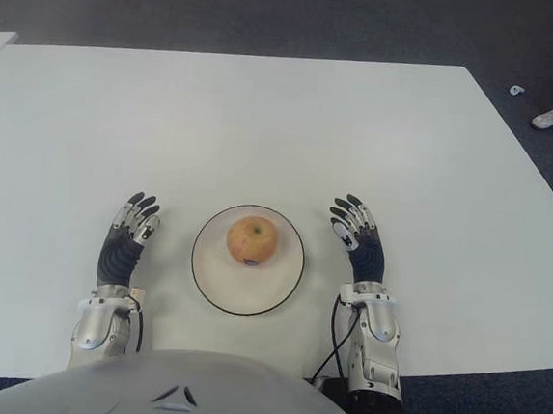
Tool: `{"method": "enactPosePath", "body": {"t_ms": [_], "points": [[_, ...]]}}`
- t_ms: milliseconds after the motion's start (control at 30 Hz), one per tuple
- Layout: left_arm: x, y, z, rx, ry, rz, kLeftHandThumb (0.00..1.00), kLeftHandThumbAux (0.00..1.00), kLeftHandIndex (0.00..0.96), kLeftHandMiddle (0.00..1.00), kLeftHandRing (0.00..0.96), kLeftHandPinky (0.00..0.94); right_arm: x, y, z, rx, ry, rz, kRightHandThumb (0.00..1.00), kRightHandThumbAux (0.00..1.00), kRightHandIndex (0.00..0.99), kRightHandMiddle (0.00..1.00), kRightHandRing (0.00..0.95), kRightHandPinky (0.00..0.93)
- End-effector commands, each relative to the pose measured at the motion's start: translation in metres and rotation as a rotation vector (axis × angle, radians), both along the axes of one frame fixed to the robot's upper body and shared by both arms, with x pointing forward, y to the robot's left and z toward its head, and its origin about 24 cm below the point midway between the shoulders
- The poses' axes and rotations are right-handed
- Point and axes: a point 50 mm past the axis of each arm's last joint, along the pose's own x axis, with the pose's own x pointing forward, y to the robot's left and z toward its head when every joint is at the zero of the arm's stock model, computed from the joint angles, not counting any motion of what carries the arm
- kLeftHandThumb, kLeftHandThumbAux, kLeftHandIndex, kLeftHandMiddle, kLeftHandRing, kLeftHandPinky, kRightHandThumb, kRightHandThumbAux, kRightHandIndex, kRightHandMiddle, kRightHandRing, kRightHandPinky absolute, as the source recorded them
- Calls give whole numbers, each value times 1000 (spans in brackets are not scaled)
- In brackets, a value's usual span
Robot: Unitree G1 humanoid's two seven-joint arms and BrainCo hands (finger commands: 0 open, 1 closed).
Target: Put the apples into the plate.
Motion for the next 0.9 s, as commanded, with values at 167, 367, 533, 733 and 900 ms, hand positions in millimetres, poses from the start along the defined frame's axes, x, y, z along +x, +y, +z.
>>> {"method": "enactPosePath", "body": {"t_ms": [167, 367, 533, 733, 900], "points": [[-3, -4, -5, -30, 26, -14, 289, 576, 139, 176, 183, 195, -12, 10, -20, -12, 89, -11, 287, 545, 140, 260, 259, 284], [-5, -5, -4, -31, 27, -19, 281, 572, 133, 163, 171, 181, -16, 9, -23, -30, 96, -15, 284, 532, 141, 259, 259, 289], [-5, -6, -3, -25, 28, -19, 273, 572, 134, 165, 170, 181, -16, 10, -22, -40, 87, -13, 296, 531, 146, 260, 263, 293], [-6, -6, -3, -11, 33, -23, 262, 570, 137, 170, 170, 169, -17, 9, -22, -43, 85, -15, 307, 529, 148, 262, 264, 291], [-6, -7, -3, 1, 33, -35, 253, 565, 137, 170, 168, 169, -17, 9, -21, -46, 84, -16, 309, 528, 152, 264, 267, 298]]}}
